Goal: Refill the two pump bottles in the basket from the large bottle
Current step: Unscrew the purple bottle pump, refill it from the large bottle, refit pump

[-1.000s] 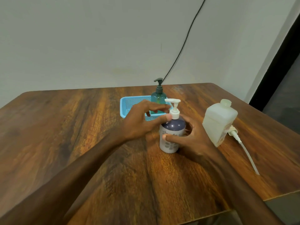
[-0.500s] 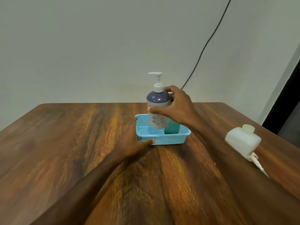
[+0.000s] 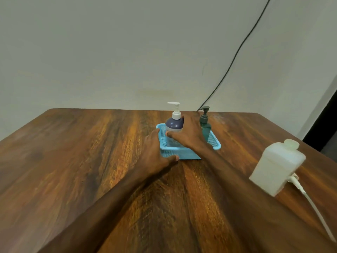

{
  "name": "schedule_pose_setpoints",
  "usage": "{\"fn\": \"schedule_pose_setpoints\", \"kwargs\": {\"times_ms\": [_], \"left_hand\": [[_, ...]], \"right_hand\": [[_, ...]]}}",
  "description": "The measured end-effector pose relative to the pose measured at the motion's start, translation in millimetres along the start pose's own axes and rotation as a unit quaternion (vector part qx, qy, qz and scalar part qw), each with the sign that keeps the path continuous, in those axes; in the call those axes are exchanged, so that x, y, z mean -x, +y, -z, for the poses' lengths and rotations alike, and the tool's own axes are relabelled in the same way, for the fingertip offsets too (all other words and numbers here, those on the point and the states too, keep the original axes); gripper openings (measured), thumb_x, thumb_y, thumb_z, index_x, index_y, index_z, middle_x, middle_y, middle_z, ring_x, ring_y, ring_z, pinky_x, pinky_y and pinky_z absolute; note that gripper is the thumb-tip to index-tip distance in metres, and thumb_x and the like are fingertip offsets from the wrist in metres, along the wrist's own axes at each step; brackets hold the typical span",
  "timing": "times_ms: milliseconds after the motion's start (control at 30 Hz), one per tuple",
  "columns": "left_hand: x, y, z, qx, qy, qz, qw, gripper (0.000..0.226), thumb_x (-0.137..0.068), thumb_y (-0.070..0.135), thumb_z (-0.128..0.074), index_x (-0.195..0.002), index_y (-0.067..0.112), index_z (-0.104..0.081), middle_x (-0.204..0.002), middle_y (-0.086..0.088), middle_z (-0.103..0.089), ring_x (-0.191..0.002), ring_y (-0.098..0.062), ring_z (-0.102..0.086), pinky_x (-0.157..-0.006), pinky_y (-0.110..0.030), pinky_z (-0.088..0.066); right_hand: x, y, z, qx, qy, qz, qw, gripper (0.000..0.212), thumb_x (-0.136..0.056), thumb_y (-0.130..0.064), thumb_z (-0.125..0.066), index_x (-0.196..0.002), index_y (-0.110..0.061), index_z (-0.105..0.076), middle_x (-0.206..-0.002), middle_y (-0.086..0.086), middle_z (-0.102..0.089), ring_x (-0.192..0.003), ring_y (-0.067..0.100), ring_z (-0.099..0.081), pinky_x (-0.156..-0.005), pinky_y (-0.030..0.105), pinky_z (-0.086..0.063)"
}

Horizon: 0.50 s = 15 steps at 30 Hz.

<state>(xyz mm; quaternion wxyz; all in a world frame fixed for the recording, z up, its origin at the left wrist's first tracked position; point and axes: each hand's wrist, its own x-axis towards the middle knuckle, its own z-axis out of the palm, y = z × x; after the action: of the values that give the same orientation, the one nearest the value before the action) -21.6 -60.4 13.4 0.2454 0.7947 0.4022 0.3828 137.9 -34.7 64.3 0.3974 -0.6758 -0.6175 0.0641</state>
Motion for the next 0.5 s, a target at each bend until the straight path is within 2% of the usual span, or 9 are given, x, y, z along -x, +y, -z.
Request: {"fn": "schedule_pose_setpoints", "kwargs": {"times_ms": [67,133,200,267,367,433,500], "left_hand": [[0,0,0,-0.007,-0.011,0.013,1.0,0.071,-0.083,0.034,-0.084,-0.121,0.056,-0.028,-0.143,0.009,-0.041,-0.134,-0.009,-0.038,-0.121,-0.034,-0.025],[-2,-2,-2,-0.021,-0.02,0.027,0.999,0.082,-0.081,0.04,-0.083,-0.142,0.043,-0.028,-0.154,-0.002,-0.041,-0.143,-0.019,-0.038,-0.124,-0.045,-0.026],[-3,-2,-4,-0.031,-0.019,0.03,0.999,0.09,-0.076,0.049,-0.078,-0.15,0.031,-0.03,-0.153,-0.006,-0.043,-0.142,-0.024,-0.04,-0.121,-0.049,-0.031],[-4,-4,-5,-0.033,-0.017,0.039,0.999,0.095,-0.069,0.058,-0.074,-0.149,0.029,-0.031,-0.152,-0.004,-0.044,-0.141,-0.023,-0.041,-0.121,-0.048,-0.032],[-6,-14,-10,-0.039,-0.014,0.056,0.998,0.116,-0.06,0.079,-0.071,-0.154,0.032,-0.023,-0.161,0.001,-0.032,-0.149,-0.022,-0.032,-0.123,-0.05,-0.03],[-5,-20,-13,-0.058,-0.009,0.049,0.997,0.12,-0.061,0.087,-0.065,-0.158,0.034,-0.018,-0.166,0.003,-0.025,-0.153,-0.021,-0.025,-0.124,-0.052,-0.026],[-2,-19,-14,-0.094,0.002,0.027,0.995,0.115,-0.068,0.09,-0.055,-0.16,0.035,-0.016,-0.168,0.002,-0.02,-0.156,-0.023,-0.017,-0.126,-0.053,-0.017]], "right_hand": [[2,1,0,-0.003,0.004,-0.011,1.0,0.064,-0.06,-0.041,-0.089,-0.11,-0.017,-0.056,-0.104,-0.001,-0.062,-0.094,0.016,-0.06,-0.076,0.026,-0.046],[4,0,-1,-0.01,0.005,-0.018,1.0,0.064,-0.062,-0.039,-0.088,-0.112,-0.015,-0.056,-0.105,-0.001,-0.063,-0.094,0.015,-0.06,-0.075,0.025,-0.043],[6,-1,-1,-0.01,-0.001,-0.02,1.0,0.064,-0.065,-0.039,-0.086,-0.116,-0.014,-0.056,-0.109,0.0,-0.064,-0.098,0.016,-0.061,-0.078,0.025,-0.043],[7,-4,3,0.0,-0.023,-0.011,1.0,0.065,-0.069,-0.038,-0.085,-0.12,-0.013,-0.054,-0.115,0.003,-0.063,-0.104,0.019,-0.059,-0.082,0.026,-0.042],[16,-7,19,0.017,-0.053,0.001,0.998,0.065,-0.074,-0.039,-0.082,-0.123,-0.013,-0.048,-0.121,0.003,-0.058,-0.109,0.019,-0.056,-0.083,0.025,-0.038],[31,-12,34,0.033,-0.038,0.007,0.999,0.06,-0.079,-0.036,-0.079,-0.125,-0.015,-0.047,-0.12,-0.001,-0.057,-0.109,0.015,-0.054,-0.082,0.024,-0.037],[51,-16,51,0.029,0.005,0.021,0.999,0.052,-0.081,-0.031,-0.077,-0.125,-0.018,-0.052,-0.12,-0.003,-0.06,-0.109,0.012,-0.056,-0.082,0.022,-0.043]]}}
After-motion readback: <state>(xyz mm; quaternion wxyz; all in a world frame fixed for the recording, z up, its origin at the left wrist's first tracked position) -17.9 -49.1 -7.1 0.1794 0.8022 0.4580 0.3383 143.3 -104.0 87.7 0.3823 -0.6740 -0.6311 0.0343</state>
